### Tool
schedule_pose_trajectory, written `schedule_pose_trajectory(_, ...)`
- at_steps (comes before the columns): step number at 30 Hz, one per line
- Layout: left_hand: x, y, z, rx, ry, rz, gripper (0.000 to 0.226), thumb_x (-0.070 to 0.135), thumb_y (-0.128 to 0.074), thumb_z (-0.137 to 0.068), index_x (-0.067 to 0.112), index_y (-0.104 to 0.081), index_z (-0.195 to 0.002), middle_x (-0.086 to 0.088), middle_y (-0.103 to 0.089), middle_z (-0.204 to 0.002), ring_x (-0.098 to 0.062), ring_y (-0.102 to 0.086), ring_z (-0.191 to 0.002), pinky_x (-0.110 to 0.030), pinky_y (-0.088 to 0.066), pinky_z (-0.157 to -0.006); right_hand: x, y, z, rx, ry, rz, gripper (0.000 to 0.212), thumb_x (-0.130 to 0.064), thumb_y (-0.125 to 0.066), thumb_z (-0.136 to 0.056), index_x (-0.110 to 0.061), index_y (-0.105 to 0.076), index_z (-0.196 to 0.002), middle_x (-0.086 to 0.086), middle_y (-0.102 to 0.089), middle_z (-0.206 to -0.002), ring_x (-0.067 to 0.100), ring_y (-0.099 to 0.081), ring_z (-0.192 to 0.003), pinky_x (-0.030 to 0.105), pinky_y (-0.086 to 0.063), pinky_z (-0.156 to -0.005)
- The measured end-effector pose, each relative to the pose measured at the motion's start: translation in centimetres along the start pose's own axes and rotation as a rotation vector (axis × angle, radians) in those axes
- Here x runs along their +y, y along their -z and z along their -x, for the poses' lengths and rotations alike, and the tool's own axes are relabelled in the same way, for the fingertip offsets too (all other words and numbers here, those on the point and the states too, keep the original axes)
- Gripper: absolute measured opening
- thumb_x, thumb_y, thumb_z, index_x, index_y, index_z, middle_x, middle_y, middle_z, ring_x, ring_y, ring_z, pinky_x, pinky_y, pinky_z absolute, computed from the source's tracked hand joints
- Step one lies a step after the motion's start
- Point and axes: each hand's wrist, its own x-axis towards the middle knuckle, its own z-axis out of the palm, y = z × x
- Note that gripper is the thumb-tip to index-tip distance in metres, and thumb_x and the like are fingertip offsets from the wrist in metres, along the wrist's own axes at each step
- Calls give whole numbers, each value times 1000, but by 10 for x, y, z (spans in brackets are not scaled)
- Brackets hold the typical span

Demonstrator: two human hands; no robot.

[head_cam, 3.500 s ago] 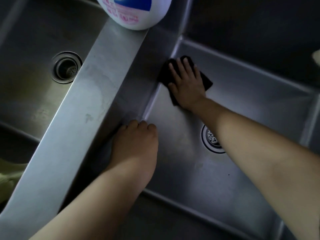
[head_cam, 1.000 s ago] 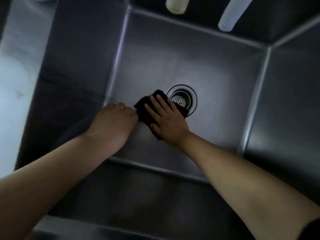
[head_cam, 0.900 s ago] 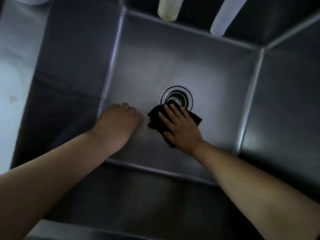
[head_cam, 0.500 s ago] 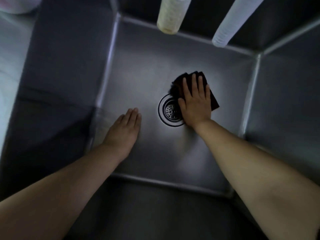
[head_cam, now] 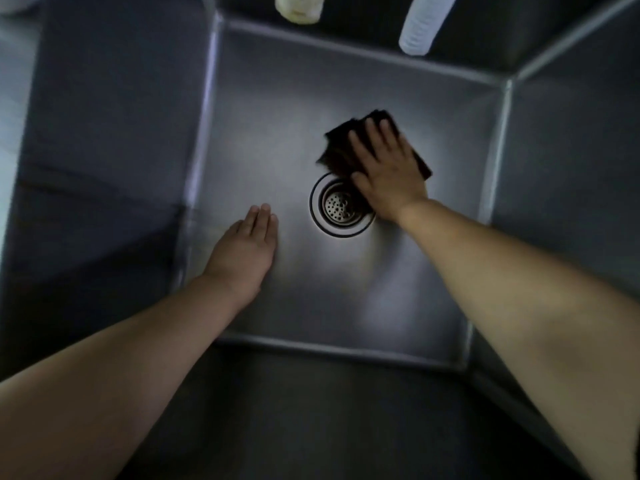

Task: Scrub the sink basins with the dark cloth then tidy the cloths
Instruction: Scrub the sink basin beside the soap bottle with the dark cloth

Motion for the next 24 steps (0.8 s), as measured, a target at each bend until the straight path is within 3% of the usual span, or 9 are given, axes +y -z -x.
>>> schedule_pose_trajectory(4, -7, -2, 3, -2, -22, 32, 110, 27, -74, -73, 0, 2, -148, -19, 6, -157, -30, -3, -146, -34, -13, -117, 35, -7, 64, -22, -171, -50, 67, -40, -30, -92, -21, -7, -152, 12, 2, -159, 29, 6, -146, 41, 4, -116)
schedule_pose_trajectory(7, -11, -5, 5, 22, -38, 69, 113, 28, -76, -72, 2, 2, -149, -18, 5, -157, -29, -2, -146, -33, -11, -117, 29, -23, 120, -110, -187, 5, 69, -44, -26, -90, -22, -4, -151, 16, 5, -158, 34, 8, -145, 46, 4, -115)
schedule_pose_trajectory(10, -13, -7, 6, 44, -49, 90, 109, 26, -73, -75, 2, 2, -149, -16, 5, -158, -28, -2, -146, -32, -11, -117, -4, -40, 152, -103, -44, 29, 72, -50, -29, -87, -24, -6, -150, 24, -6, -156, 42, -1, -143, 55, -4, -113)
schedule_pose_trajectory(14, -14, -8, 4, 6, -45, 101, 105, 26, -69, -80, 5, 8, -149, -12, 12, -158, -25, 5, -146, -29, -8, -117, -63, -50, 147, -82, 222, 79, 71, -53, -38, -83, -26, -25, -147, 24, -21, -153, 45, -16, -140, 58, -11, -112)
schedule_pose_trajectory(18, -13, -10, 6, 19, -36, 94, 109, 28, -72, -78, 5, 9, -149, -12, 12, -158, -24, 5, -146, -29, -9, -116, -118, -54, 147, -105, 587, 54, 63, -51, -38, -90, -29, -26, -148, 17, -19, -155, 38, -11, -144, 55, -6, -114)
schedule_pose_trajectory(21, -11, -8, 5, 15, -37, 80, 105, 24, -69, -81, 3, 9, -148, -14, 12, -157, -26, 5, -146, -30, -7, -117, -113, -56, 155, -120, 739, 72, 58, -46, -39, -94, -30, -26, -148, 12, -18, -157, 33, -9, -145, 53, -4, -115)
schedule_pose_trajectory(24, -10, -5, 4, -13, -29, 78, 104, 23, -67, -81, 2, 9, -148, -15, 12, -157, -28, 5, -146, -32, -6, -118, -76, -59, 168, -127, 778, 99, 57, -46, -36, -94, -28, -29, -147, 8, -23, -156, 29, -11, -144, 50, -5, -115)
